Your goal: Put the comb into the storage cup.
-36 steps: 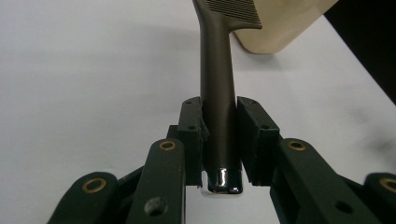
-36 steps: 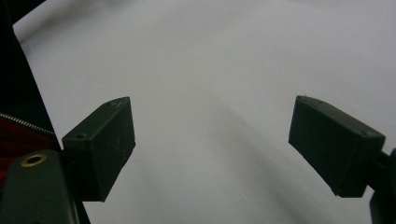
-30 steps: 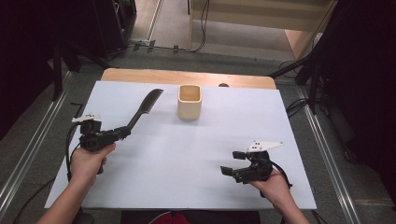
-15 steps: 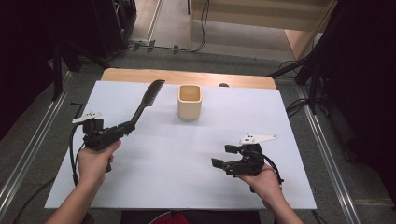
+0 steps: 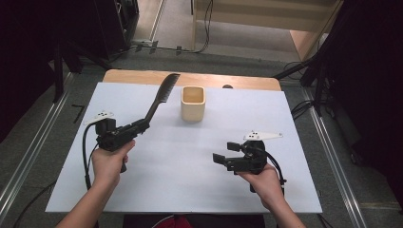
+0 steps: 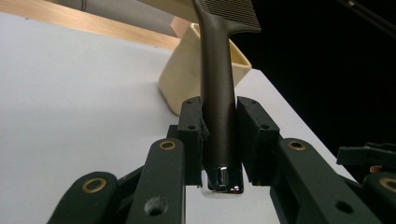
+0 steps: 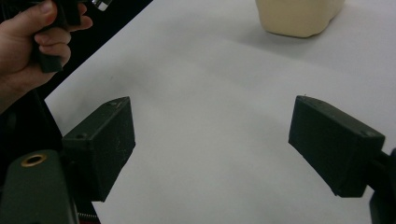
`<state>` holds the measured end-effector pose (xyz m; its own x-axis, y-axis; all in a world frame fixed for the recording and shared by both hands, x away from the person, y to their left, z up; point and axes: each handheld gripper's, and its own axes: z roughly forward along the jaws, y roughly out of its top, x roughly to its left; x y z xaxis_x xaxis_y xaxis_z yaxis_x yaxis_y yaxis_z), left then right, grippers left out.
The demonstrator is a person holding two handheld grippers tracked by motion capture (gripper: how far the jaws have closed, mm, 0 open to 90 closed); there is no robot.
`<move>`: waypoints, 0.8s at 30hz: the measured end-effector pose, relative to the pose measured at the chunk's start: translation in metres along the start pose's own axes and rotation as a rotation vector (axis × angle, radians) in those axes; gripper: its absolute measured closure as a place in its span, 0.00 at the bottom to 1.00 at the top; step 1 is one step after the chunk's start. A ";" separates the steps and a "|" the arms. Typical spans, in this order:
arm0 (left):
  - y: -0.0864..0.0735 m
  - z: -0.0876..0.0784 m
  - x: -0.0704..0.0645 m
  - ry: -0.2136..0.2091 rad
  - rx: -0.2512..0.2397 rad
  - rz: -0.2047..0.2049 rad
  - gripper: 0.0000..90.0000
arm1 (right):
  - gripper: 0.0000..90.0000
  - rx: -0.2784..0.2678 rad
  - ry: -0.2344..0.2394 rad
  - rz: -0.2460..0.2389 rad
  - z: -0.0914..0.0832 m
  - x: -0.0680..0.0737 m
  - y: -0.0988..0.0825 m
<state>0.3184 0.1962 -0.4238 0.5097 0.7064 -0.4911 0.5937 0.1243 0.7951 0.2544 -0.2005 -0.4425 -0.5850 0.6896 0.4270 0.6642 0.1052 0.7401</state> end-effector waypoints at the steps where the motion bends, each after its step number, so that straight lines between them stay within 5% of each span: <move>1: 0.000 0.003 -0.003 -0.009 0.003 -0.001 0.82 | 0.14 -0.002 -0.004 0.001 0.000 0.000 0.000; 11: -0.001 0.040 -0.030 -0.061 0.024 0.034 0.82 | 0.14 -0.041 -0.082 0.022 -0.005 -0.006 0.002; 24: -0.009 0.082 -0.055 -0.124 0.039 0.026 0.82 | 0.14 -0.063 -0.161 0.024 -0.012 -0.012 0.001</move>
<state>0.3362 0.0986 -0.4327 0.5971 0.6171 -0.5124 0.6018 0.0777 0.7948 0.2564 -0.2174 -0.4409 -0.4841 0.7977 0.3596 0.6436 0.0462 0.7640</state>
